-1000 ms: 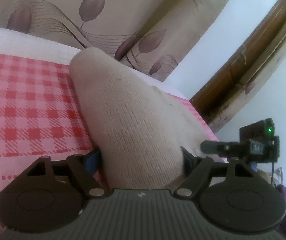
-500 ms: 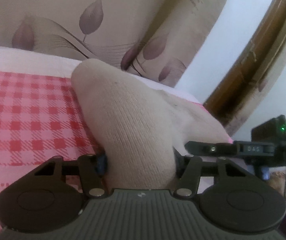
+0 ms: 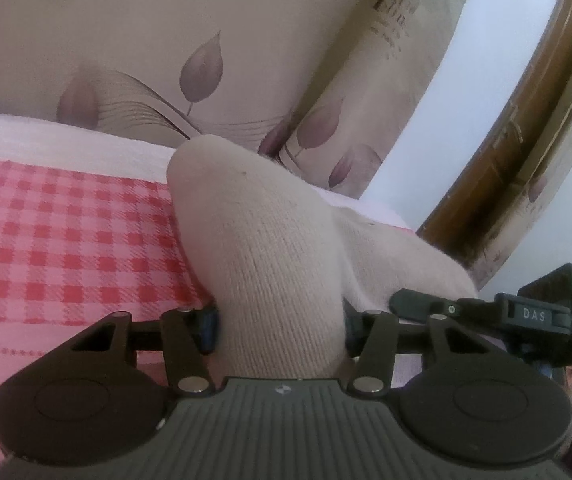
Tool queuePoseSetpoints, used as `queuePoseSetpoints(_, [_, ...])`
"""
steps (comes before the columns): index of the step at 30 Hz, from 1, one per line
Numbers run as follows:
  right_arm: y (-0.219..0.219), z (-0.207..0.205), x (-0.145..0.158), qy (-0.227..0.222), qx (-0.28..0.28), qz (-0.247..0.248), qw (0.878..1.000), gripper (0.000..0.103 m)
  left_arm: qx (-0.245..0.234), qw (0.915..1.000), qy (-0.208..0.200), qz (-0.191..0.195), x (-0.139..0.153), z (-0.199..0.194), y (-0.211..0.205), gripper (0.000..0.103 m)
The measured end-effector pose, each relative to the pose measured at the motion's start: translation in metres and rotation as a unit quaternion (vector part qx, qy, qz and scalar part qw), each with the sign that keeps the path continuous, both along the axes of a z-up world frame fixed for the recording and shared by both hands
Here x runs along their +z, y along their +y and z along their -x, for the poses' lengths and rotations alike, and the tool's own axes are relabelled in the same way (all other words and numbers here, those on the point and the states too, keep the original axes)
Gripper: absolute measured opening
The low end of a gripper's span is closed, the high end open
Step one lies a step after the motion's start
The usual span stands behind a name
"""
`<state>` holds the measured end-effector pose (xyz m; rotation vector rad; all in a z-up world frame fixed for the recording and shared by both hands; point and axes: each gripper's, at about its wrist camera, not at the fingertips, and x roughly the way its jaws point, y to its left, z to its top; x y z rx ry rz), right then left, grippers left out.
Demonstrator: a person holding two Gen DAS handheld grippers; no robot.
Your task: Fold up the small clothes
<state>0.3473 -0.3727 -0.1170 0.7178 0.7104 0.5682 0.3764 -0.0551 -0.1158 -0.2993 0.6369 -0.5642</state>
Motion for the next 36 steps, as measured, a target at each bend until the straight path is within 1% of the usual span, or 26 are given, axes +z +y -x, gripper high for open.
queuePoseSetpoints(8, [0.02, 0.007, 0.015, -0.014, 0.011, -0.018, 1.0, 0.044, 0.018, 0.9997, -0.015, -0.003, 0.019, 0.021, 0.019, 0.053])
queuePoseSetpoints(20, [0.059, 0.022, 0.031, -0.025, 0.035, -0.038, 0.998, 0.044, 0.053, 0.9978, -0.034, -0.022, 0.044, 0.058, 0.051, 0.053])
queuePoseSetpoints(29, [0.086, 0.049, 0.043, -0.022, 0.048, -0.043, 0.998, 0.044, 0.071, 0.9957, -0.039, -0.045, 0.055, 0.094, 0.072, 0.053])
queuePoseSetpoints(36, [0.096, 0.076, 0.048, -0.023, 0.05, -0.052, 0.997, 0.044, 0.079, 0.994, -0.046, -0.059, 0.063, 0.122, 0.078, 0.053])
